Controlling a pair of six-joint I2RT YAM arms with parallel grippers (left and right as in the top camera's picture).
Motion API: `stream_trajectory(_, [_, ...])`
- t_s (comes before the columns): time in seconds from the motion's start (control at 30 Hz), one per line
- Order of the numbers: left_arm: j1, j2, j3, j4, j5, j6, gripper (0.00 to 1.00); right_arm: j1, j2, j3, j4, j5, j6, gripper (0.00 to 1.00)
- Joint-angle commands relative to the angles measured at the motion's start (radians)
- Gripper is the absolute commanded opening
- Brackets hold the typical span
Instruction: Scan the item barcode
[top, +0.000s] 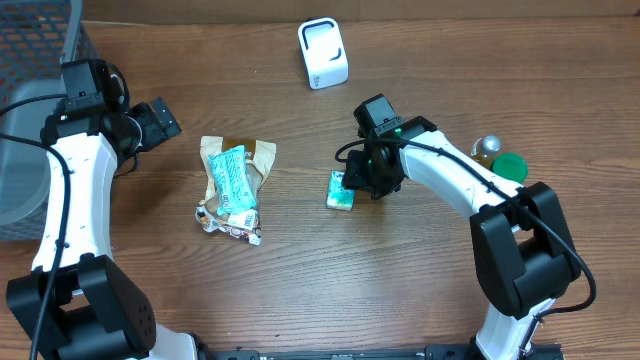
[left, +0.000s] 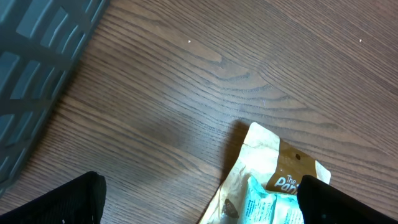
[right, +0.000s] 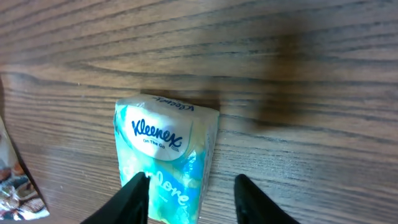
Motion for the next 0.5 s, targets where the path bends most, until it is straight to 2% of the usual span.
stream_trajectory(0.0, [-0.007, 0.002, 0.019, 0.001, 0.006, -0.006, 1.0, 0.006, -0.01, -0.008, 0.003, -0.012, 0.019, 0.33])
stream_trajectory(0.1, [-0.007, 0.002, 0.019, 0.001, 0.006, -0.006, 1.0, 0.006, -0.01, -0.036, 0.019, -0.012, 0.07, 0.31])
stream_trajectory(0.47, [-0.007, 0.002, 0.019, 0.001, 0.006, -0.006, 1.0, 0.003, -0.012, -0.113, 0.13, -0.053, 0.07, 0.25])
